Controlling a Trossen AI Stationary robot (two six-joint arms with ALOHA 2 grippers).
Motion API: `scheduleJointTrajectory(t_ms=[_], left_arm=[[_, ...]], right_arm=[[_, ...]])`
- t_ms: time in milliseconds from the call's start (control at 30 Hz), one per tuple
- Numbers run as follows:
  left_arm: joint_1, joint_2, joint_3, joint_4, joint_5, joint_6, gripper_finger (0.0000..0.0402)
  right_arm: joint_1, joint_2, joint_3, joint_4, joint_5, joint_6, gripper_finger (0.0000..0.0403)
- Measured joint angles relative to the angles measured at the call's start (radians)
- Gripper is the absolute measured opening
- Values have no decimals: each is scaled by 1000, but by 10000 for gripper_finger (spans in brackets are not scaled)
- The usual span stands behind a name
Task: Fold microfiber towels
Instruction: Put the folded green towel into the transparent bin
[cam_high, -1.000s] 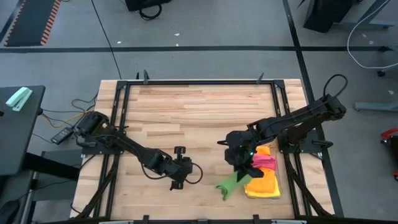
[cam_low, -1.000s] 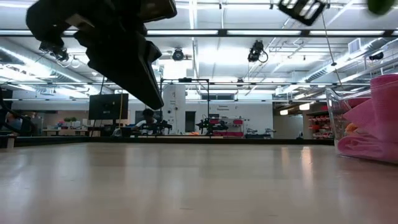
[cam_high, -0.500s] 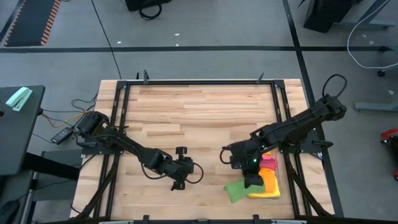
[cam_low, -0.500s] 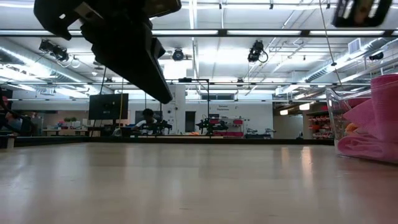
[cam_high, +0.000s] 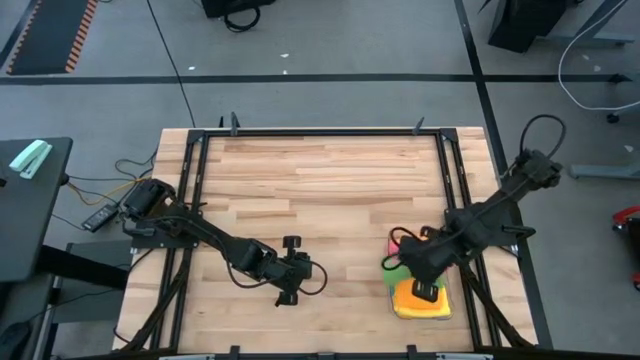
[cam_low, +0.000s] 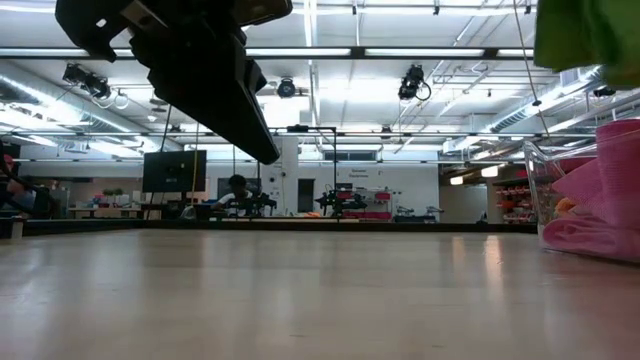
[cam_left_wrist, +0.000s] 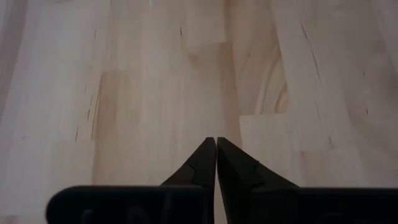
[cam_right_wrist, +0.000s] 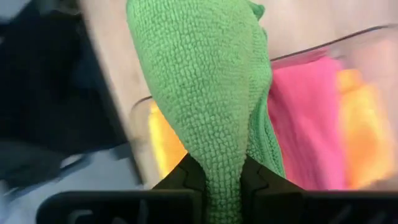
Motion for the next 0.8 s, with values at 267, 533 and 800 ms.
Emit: scheduleJointTrajectory(t_ms=[267,533,800], left_arm=[[0,0,0,1,0,0,33],[0,0,0,3,0,0,31],[0,0,0,3,0,0,24]], right_arm=[[139,47,117,-176,212,66,39],[217,163,103,-246,247,60,39],[258,335,103,-187,215,0,39]])
